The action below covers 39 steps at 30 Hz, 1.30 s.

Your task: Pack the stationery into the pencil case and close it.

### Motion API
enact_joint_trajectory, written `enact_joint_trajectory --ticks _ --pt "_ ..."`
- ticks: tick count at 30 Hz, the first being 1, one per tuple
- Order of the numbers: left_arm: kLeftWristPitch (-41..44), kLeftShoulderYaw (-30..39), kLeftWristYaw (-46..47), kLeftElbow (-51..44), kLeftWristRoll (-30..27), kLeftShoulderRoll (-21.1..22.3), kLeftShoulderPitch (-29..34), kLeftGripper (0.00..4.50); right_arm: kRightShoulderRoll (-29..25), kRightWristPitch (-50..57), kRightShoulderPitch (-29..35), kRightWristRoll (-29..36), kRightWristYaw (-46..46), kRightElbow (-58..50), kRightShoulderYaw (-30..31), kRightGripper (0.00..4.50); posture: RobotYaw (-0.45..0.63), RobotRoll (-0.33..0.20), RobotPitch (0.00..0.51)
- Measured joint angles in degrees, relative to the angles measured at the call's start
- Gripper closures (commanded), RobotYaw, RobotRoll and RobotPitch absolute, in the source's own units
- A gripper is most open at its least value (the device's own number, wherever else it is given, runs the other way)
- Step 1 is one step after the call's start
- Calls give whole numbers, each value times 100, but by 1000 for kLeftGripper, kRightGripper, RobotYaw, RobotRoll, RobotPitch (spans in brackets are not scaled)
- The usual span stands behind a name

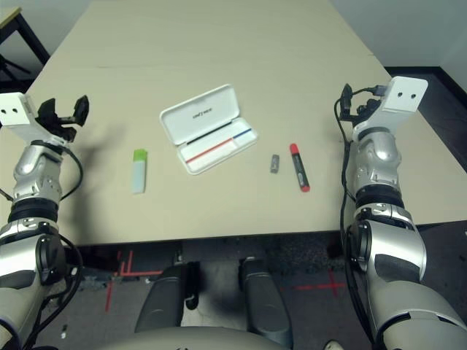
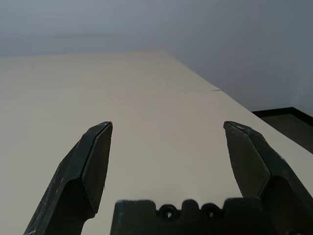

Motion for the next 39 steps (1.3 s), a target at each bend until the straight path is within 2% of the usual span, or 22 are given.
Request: enact_joint_trajectory --ticks 3,9,17,22,31,39 --pt "9 -50 -63 -148 15 1 64 24 -75 44 -1 -5 263 -9 54 0 -40 0 151" --pt "186 -82 -224 -646 20 6 339 24 -396 669 6 -27 1505 -387 468 0 -48 0 154" --pt "509 -226 -443 -1310 22 11 522 24 -983 1735 362 -269 3412 -1333 1377 0 -48 0 160" --pt "833 -320 -601 -1753 20 11 617 24 -1290 2209 463 -368 4166 -1748 1698 0 -35 0 165" --pt "1701 -583 -878 -3114 -5 56 1046 24 -1517 2651 533 -528 4862 -2062 2047 0 5 0 170" --pt "3223 -1104 -1376 -5164 -204 593 1673 24 -1450 2647 411 -697 4887 -1958 2198 0 45 0 172"
